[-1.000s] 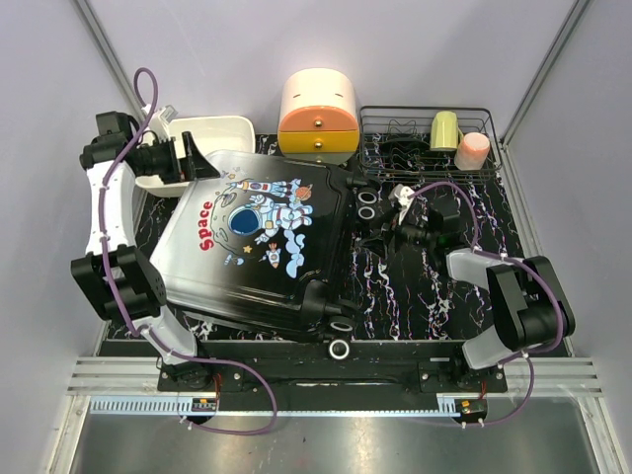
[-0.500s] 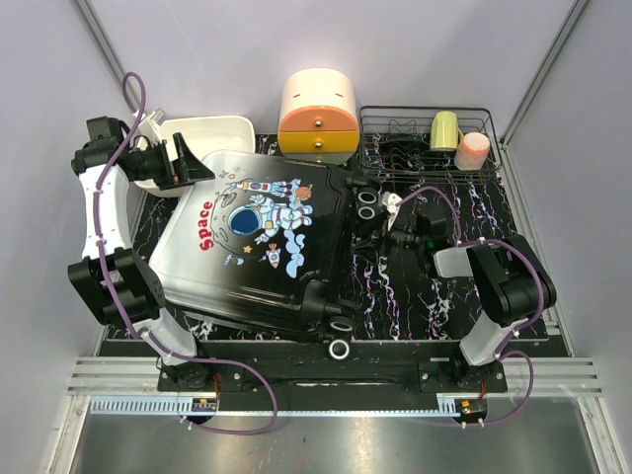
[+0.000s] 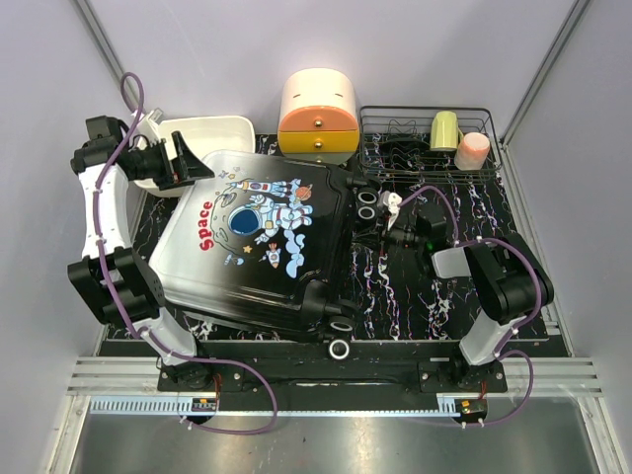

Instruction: Open, take out, and arrange the luggage

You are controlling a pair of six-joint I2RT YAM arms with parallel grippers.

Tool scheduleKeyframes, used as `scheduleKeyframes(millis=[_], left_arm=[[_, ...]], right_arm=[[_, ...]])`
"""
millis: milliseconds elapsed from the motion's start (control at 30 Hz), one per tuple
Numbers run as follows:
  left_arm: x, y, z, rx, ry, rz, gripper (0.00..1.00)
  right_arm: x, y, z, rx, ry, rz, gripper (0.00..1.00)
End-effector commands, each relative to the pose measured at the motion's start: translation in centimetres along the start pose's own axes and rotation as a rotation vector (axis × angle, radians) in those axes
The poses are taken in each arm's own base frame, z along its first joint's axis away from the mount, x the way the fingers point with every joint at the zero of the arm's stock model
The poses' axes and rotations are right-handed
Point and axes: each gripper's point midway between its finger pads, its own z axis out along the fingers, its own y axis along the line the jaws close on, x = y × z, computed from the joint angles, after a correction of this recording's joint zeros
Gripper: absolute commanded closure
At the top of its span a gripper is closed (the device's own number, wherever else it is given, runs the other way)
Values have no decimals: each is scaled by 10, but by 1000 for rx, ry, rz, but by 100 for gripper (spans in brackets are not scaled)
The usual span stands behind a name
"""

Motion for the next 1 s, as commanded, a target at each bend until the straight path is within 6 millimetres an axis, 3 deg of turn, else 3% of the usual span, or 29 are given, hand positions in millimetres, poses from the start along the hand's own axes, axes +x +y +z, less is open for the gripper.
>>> scheduleKeyframes(millis=[0,167,267,333,400,467,533,633,733,767,867,900,967], left_arm=[[-12,46,-4,-168,-14,0,1],[-30,65,-5,-265,-31,14,1],[-34,74,3,-275,-35,-4,1],[-29,71,22,-232,3,-8,1],[-20,62,38,-192,56,10,1],[-7,41,60,-103,121,42,1],[-1,28,71,-54,150,56,1],[-10,25,75,-35,143,118,3],[-40,13,71,-46,95,290,3],[-58,1,65,-51,53,357,2],[-89,-23,62,-108,-32,434,1],[-92,-42,64,-117,-51,471,2],[-90,-48,74,-167,-73,512,1]], right_arm=[[-17,6,0,-21,-46,-73,100],[-19,27,0,-49,-39,-50,100],[-17,60,5,-79,-23,-38,100],[-13,89,9,-118,-18,-31,100],[-11,102,11,-109,-15,-7,100],[-12,117,15,-121,-22,28,100],[-14,114,12,-82,-18,37,100],[-12,102,4,-9,11,-65,100],[-15,104,-2,-20,17,-76,100],[-16,106,-3,-30,16,-74,100],[-19,107,0,-41,9,-34,100],[-15,105,2,-36,19,-22,100],[-16,100,5,-24,18,-22,100]])
